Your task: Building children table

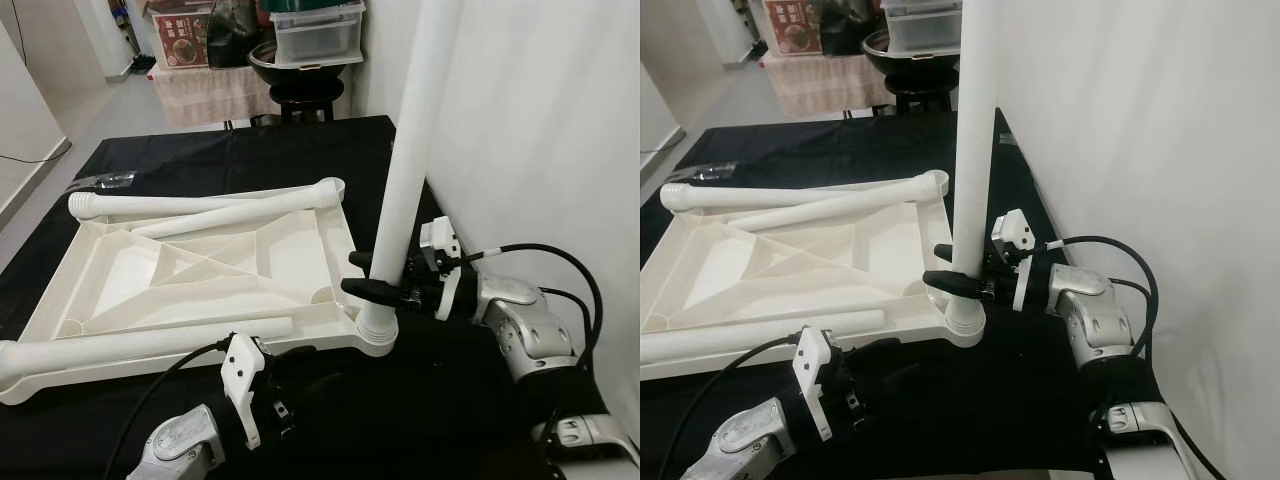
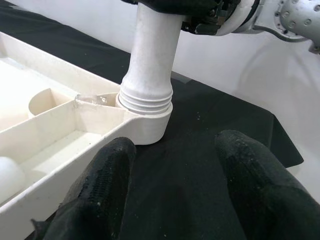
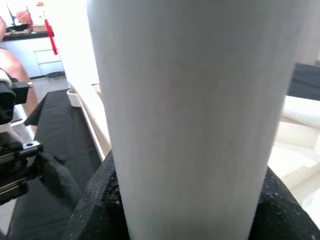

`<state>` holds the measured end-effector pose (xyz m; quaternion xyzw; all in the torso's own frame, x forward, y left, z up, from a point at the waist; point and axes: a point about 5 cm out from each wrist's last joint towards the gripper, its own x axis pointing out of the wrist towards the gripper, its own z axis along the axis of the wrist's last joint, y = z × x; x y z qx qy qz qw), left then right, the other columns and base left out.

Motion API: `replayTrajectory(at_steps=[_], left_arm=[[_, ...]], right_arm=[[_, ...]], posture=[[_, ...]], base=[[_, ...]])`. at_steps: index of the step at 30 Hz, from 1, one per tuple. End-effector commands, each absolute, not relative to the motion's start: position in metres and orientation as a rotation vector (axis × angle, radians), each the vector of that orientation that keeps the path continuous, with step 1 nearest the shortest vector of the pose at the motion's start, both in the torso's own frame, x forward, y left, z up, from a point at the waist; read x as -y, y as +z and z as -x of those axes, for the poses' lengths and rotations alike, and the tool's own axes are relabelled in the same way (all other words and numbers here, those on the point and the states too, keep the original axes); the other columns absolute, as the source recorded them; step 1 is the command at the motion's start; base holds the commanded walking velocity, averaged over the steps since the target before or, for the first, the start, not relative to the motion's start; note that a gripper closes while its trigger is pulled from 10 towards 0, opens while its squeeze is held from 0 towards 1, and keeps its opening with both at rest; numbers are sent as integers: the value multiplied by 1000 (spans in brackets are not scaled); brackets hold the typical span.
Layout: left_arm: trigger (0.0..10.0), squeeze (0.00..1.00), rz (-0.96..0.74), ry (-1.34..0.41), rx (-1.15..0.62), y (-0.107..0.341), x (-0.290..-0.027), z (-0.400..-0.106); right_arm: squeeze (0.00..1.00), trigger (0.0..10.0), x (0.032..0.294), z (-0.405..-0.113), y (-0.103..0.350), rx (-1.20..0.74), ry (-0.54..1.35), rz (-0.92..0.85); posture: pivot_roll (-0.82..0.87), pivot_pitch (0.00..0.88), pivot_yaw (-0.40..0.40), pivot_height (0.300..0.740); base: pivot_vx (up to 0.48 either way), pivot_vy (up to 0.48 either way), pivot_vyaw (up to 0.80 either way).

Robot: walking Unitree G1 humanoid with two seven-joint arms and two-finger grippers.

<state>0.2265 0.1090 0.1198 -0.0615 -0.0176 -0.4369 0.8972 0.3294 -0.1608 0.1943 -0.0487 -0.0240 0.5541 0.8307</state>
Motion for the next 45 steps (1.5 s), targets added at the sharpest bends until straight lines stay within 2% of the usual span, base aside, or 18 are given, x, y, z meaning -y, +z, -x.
replayTrajectory(at_steps=[1, 4, 6, 8, 17, 18, 19, 20, 21, 31, 32, 33, 34, 39, 40, 43, 44, 45], left_arm=[[10000, 0, 122, -900, 20, 118, -110, -225], [10000, 0, 123, -901, 20, 118, -111, -224], [10000, 0, 121, -900, 20, 118, -113, -224], [10000, 0, 120, -899, 19, 119, -114, -224], [10000, 0, 115, -908, 10, 116, -114, -225], [10000, 0, 115, -898, 12, 116, -115, -225], [10000, 0, 114, -892, 14, 116, -115, -225], [10000, 0, 114, -892, 14, 116, -115, -225], [10000, 0, 114, -889, 14, 116, -114, -225], [10000, 0, 114, -906, 10, 115, -111, -225], [10000, 0, 115, -905, 11, 115, -111, -225], [10000, 0, 115, -905, 11, 115, -111, -225], [10000, 0, 115, -904, 13, 115, -111, -225], [10000, 0, 114, -899, 17, 116, -110, -226], [10000, 0, 114, -898, 18, 116, -110, -226], [10000, 0, 113, -896, 19, 116, -110, -226], [10000, 0, 113, -895, 21, 116, -110, -226], [10000, 0, 113, -895, 21, 116, -110, -226]], right_arm=[[0, 0, 160, -327, 183, 22, 1145, 94], [0, 0, 152, -318, 166, 0, 962, 93], [0, 0, 141, -314, 148, -7, 486, 52], [0, 0, 127, -301, 139, -10, 456, 168], [0, 0, 131, -307, 127, -81, 479, 106], [0, 3255, 128, -306, 130, -60, 505, 89], [0, 10000, 126, -305, 134, -43, 534, 50], [0, 10000, 126, -305, 134, -43, 534, 50], [1000, 10000, 127, -306, 139, -15, 567, 11], [1000, 10000, 128, -312, 189, 120, 969, 82], [337, 10000, 132, -316, 192, 104, 1036, 125], [337, 10000, 132, -316, 192, 104, 1036, 125], [0, 10000, 136, -320, 194, 84, 1089, 153], [0, 10000, 148, -334, 199, 39, 1180, 150], [0, 4706, 150, -338, 200, 37, 1169, 131], [0, 4706, 153, -341, 201, 37, 1153, 111], [0, 0, 154, -339, 199, 33, 1155, 110], [0, 0, 154, -339, 199, 33, 1155, 110]], posture=[[-88, 117, 20, 740], [-89, 126, 11, 740], [-95, 131, 14, 740], [-99, 132, 23, 740], [-97, 104, 24, 740], [-94, 104, 24, 740], [-94, 104, 24, 740], [-94, 104, 24, 740], [-89, 98, 22, 740], [-84, 88, 21, 740], [-84, 88, 21, 740], [-84, 88, 21, 740], [-78, 87, 16, 740], [-71, 86, 13, 740], [-69, 87, 9, 740], [-69, 88, 9, 740], [-71, 93, 9, 740], [-71, 93, 9, 740]], base=[[0, 0, 0], [0, 0, 0], [0, 0, 0], [0, 0, 0], [0, 0, 0], [0, 0, 0], [0, 0, 0], [0, 0, 0], [0, 0, 0], [0, 0, 0], [0, 0, 0], [0, 0, 0], [0, 0, 0], [0, 0, 0], [0, 0, 0], [0, 0, 0], [0, 0, 0], [0, 0, 0]])
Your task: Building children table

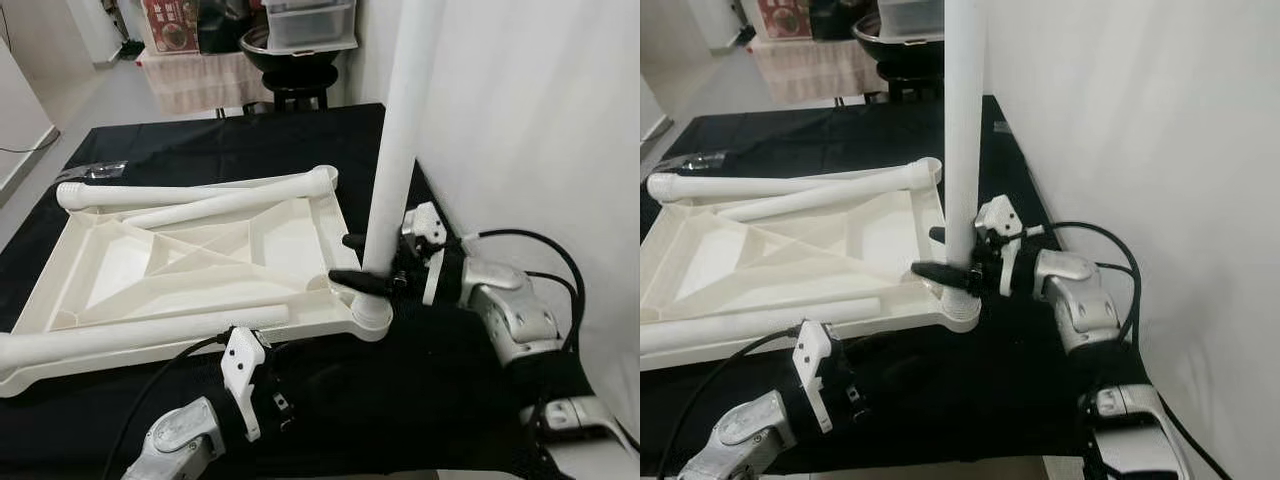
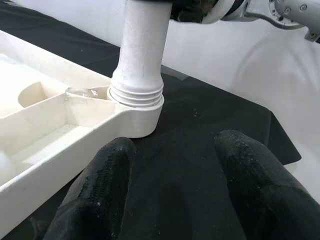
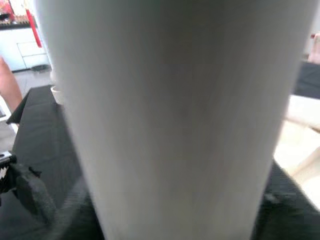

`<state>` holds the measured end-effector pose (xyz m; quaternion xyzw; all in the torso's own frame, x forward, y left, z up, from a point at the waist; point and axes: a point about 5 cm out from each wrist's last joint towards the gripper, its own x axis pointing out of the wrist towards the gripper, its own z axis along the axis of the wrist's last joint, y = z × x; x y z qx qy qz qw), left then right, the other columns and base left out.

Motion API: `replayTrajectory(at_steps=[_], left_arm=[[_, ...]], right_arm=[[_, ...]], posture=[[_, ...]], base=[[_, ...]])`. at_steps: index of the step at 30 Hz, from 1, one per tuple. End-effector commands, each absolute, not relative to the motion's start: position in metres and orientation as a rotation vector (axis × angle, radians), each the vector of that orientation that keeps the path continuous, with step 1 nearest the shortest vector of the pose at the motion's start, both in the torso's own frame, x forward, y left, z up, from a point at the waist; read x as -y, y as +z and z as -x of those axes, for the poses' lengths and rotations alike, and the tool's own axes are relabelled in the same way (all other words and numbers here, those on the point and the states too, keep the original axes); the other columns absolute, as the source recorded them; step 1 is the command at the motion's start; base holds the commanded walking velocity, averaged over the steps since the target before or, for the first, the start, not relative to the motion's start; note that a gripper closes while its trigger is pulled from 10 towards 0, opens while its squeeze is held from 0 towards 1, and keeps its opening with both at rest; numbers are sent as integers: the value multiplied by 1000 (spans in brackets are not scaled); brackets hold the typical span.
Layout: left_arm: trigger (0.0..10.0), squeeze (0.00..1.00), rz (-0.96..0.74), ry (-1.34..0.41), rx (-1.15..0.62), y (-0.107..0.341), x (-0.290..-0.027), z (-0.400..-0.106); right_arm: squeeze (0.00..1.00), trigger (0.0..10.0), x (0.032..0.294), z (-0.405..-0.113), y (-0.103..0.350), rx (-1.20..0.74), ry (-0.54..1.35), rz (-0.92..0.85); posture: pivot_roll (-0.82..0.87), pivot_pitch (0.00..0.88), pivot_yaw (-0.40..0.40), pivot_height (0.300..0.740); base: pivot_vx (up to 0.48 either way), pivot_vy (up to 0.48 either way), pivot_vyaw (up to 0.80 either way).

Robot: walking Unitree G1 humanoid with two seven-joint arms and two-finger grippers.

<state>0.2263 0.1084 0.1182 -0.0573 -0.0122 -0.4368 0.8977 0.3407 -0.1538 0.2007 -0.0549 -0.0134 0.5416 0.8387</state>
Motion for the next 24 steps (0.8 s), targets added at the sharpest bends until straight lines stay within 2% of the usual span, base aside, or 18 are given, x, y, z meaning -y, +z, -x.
replayTrajectory(at_steps=[1, 9, 11, 12, 13, 15, 16, 17, 20, 21, 24], left_arm=[[10000, 0, 113, -895, 21, 116, -110, -226], [10000, 0, 120, -900, 19, 118, -111, -224], [10000, 0, 122, -905, 15, 118, -113, -223], [10000, 0, 122, -905, 14, 118, -114, -223], [10000, 0, 122, -905, 14, 118, -114, -223], [10000, 0, 120, -906, 13, 119, -115, -223], [10000, 0, 120, -906, 13, 119, -115, -223], [10000, 0, 120, -905, 12, 119, -116, -223], [10000, 0, 119, -905, 8, 118, -117, -223], [10000, 0, 118, -915, 5, 118, -116, -224], [10000, 0, 115, -924, 3, 118, -115, -224]], right_arm=[[0, 0, 154, -339, 199, 33, 1155, 110], [0, 0, 172, -305, 182, 2, 1194, 97], [0, 0, 169, -297, 170, -31, 1041, 67], [0, 0, 163, -302, 154, -84, 788, 71], [0, 0, 163, -302, 154, -84, 788, 71], [0, 0, 158, -305, 137, -138, 502, 96], [0, 0, 158, -305, 137, -138, 502, 96], [0, 0, 162, -301, 121, -214, 163, 136], [0, 0, 152, -299, 122, -219, 237, 49], [0, 0, 146, -300, 122, -215, 318, 61], [0, 0, 138, -300, 123, -211, 386, 98]], posture=[[-71, 93, 9, 740], [-85, 117, 32, 740], [-91, 125, 32, 740], [-87, 130, 32, 740], [-87, 130, 32, 740], [-88, 132, 33, 740], [-88, 132, 33, 740], [-91, 136, 35, 740], [-109, 128, 52, 740], [-92, 127, 38, 740], [-78, 122, 34, 740]], base=[[0, 0, 0], [0, 0, 0], [0, 0, 0], [0, 0, 0], [0, 0, 0], [0, 0, 0], [0, 0, 0], [0, 0, 0], [0, 0, 0], [0, 0, 0], [0, 0, 0]])
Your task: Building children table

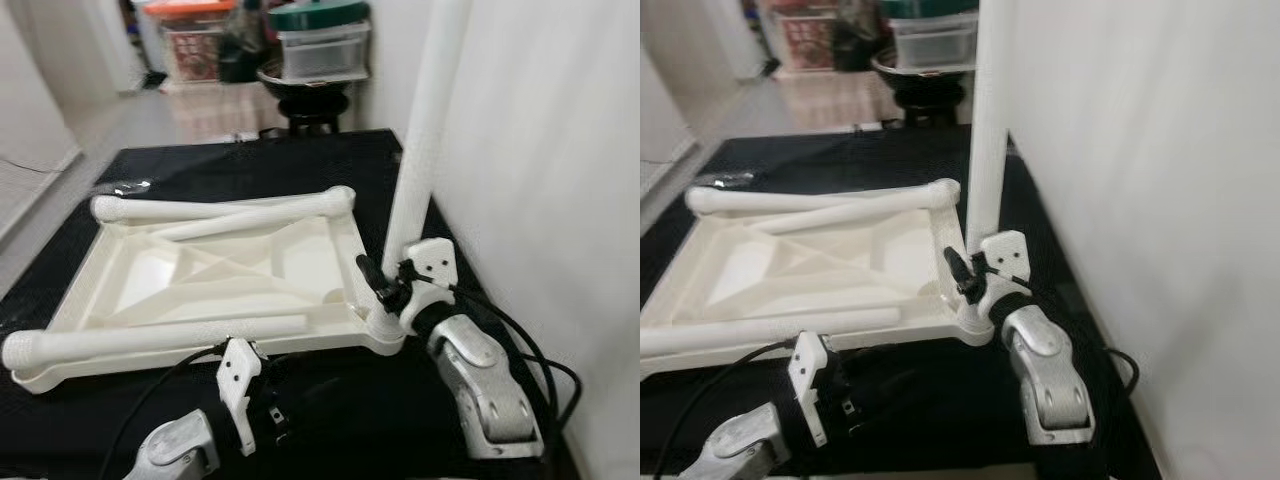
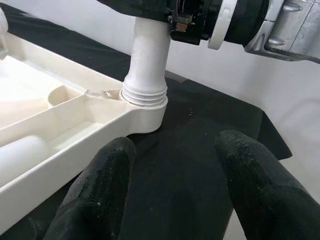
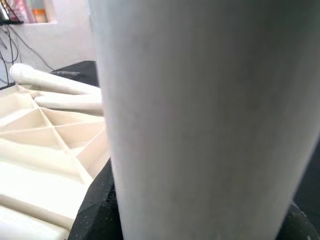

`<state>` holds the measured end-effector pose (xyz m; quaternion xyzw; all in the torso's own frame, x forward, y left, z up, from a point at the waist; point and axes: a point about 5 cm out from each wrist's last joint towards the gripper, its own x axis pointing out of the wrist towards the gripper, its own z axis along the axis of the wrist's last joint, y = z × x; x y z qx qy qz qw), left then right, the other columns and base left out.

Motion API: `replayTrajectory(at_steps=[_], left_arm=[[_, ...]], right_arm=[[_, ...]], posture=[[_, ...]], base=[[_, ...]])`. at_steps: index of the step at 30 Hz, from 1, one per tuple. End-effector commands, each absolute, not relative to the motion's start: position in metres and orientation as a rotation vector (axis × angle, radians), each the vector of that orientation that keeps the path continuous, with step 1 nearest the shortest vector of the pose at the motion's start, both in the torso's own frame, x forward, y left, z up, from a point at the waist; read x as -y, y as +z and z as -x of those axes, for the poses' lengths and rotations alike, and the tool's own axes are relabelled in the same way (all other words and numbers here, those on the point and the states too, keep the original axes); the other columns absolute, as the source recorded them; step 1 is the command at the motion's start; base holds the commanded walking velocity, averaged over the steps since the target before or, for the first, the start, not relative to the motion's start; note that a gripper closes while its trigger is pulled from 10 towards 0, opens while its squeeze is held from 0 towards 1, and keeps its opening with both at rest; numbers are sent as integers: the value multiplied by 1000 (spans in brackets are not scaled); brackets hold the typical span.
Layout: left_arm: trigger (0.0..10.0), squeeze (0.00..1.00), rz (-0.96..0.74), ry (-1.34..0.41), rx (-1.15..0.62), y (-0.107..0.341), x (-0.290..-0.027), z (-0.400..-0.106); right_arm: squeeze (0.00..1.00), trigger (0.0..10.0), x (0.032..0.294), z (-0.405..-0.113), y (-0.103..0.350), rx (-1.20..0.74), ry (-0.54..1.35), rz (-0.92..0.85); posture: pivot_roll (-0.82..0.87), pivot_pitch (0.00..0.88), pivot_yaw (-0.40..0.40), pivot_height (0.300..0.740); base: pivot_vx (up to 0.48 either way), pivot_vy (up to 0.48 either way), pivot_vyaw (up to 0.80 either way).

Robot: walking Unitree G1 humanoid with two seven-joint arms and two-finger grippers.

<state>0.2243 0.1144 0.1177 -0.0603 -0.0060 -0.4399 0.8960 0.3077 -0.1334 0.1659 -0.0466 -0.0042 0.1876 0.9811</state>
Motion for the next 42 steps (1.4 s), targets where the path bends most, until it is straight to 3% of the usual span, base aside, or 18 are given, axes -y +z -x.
replayTrajectory(at_steps=[1, 4, 5, 7, 8, 13, 14, 16, 17, 21, 28, 29, 30, 31, 38, 42], left_arm=[[10000, 0, 116, -918, 4, 118, -115, -225], [10000, 0, 118, -905, 7, 118, -116, -225], [10000, 0, 118, -908, 6, 118, -115, -225], [10000, 0, 119, -912, 4, 118, -114, -225], [10000, 0, 119, -914, 4, 118, -114, -225], [10000, 0, 119, -916, 3, 117, -113, -226], [10000, 0, 120, -918, 3, 117, -113, -226], [10000, 0, 120, -918, 3, 117, -113, -226], [10000, 0, 121, -919, 4, 117, -112, -225], [10000, 0, 120, -916, 6, 117, -112, -225], [10000, 0, 119, -915, 6, 116, -111, -226], [10000, 0, 118, -915, 5, 116, -111, -226], [10000, 0, 118, -915, 5, 116, -111, -226], [10000, 0, 117, -916, 4, 116, -111, -225], [10000, 0, 119, -918, 1, 114, -109, -224], [10000, 0, 121, -920, 0, 114, -109, -223]], right_arm=[[0, 5490, 132, -302, 129, -188, 386, 100], [0, 5490, 124, -304, 137, -160, 354, 89], [651, 10000, 118, -306, 140, -151, 387, 36], [651, 10000, 111, -308, 144, -138, 431, -31], [1000, 10000, 108, -309, 150, -106, 524, -46], [1000, 10000, 109, -310, 162, -51, 709, -34], [737, 10000, 114, -311, 170, -17, 827, 10], [737, 10000, 114, -311, 170, -17, 827, 10], [0, 10000, 121, -312, 176, -2, 919, 50], [0, 10000, 136, -328, 181, -45, 1103, 61], [0, 10000, 138, -333, 180, -61, 1111, 48], [0, 6510, 139, -336, 179, -65, 1124, 54], [0, 6510, 139, -336, 179, -65, 1124, 54], [0, 0, 139, -340, 184, -53, 1155, 53], [0, 0, 148, -342, 192, -14, 1220, 52], [0, 0, 156, -335, 186, 3, 1162, 64]], posture=[[-84, 122, 42, 740], [-84, 122, 42, 740], [-74, 113, 34, 740], [-74, 113, 34, 740], [-77, 110, 35, 740], [-79, 108, 34, 740], [-78, 106, 33, 740], [-78, 106, 33, 740], [-78, 104, 29, 740], [-71, 97, 24, 740], [-65, 93, 24, 740], [-65, 91, 25, 740], [-65, 91, 25, 740], [-73, 86, 23, 740], [-78, 86, 26, 740], [-84, 91, 25, 740]], base=[[0, 0, 0], [0, 0, 0], [0, 0, 0], [0, 0, 0], [0, 0, 0], [0, 0, 0], [0, 0, 0], [0, 0, 0], [0, 0, 0], [0, 0, 0], [0, 0, 0], [0, 0, 0], [0, 0, 0], [0, 0, 0], [0, 0, 0], [0, 0, 0]])
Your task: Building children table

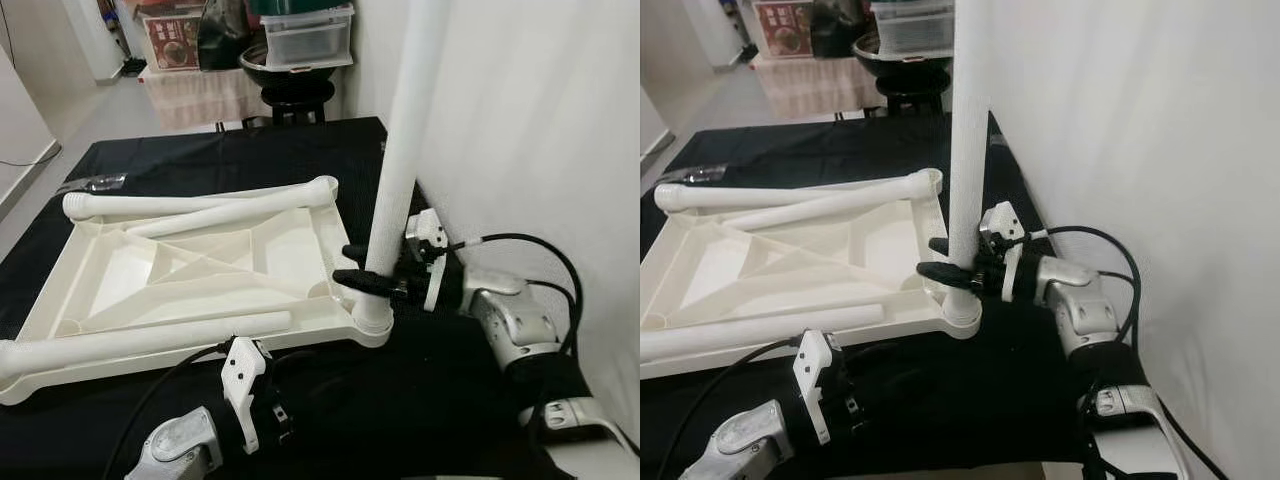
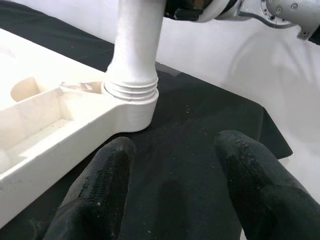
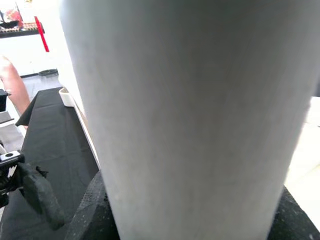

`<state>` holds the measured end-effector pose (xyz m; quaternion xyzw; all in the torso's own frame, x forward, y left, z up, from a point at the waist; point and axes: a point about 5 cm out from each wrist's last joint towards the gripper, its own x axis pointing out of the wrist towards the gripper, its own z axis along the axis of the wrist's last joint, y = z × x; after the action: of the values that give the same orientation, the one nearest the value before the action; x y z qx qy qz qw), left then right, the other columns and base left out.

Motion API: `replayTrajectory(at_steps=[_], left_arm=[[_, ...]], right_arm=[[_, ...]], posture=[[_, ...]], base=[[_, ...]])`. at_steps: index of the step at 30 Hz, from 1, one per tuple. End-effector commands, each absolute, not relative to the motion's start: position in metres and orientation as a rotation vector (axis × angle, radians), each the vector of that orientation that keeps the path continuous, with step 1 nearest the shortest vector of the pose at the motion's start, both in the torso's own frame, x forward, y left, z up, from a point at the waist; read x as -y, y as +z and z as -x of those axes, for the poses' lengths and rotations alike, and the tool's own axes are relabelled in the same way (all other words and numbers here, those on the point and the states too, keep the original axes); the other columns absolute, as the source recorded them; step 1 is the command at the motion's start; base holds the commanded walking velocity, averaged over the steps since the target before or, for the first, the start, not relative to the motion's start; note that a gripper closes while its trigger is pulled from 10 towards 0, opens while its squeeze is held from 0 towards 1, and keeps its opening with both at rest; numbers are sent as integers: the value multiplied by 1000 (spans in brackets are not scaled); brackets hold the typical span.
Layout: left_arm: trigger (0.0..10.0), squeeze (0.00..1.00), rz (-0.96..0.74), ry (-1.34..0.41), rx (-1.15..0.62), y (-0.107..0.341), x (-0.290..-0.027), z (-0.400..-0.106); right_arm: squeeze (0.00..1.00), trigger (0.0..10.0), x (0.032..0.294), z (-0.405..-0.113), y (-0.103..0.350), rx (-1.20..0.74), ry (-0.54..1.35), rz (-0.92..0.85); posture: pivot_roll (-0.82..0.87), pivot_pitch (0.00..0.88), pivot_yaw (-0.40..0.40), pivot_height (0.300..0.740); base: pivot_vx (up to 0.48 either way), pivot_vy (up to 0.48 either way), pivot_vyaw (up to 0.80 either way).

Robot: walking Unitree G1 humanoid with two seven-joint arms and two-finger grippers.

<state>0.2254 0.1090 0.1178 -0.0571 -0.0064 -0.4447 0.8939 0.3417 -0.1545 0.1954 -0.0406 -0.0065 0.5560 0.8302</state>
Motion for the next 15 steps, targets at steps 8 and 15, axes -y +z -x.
replayTrajectory(at_steps=[8, 15], left_arm=[[10000, 0, 122, -919, 2, 115, -112, -223], [10000, 0, 123, -917, 4, 116, -114, -224]], right_arm=[[0, 0, 136, -316, 142, -63, 618, 121], [0, 0, 125, -295, 126, -64, 390, 268]], posture=[[-97, 112, 23, 740], [-98, 113, 31, 740]], base=[[0, 0, 0], [0, 0, 0]])
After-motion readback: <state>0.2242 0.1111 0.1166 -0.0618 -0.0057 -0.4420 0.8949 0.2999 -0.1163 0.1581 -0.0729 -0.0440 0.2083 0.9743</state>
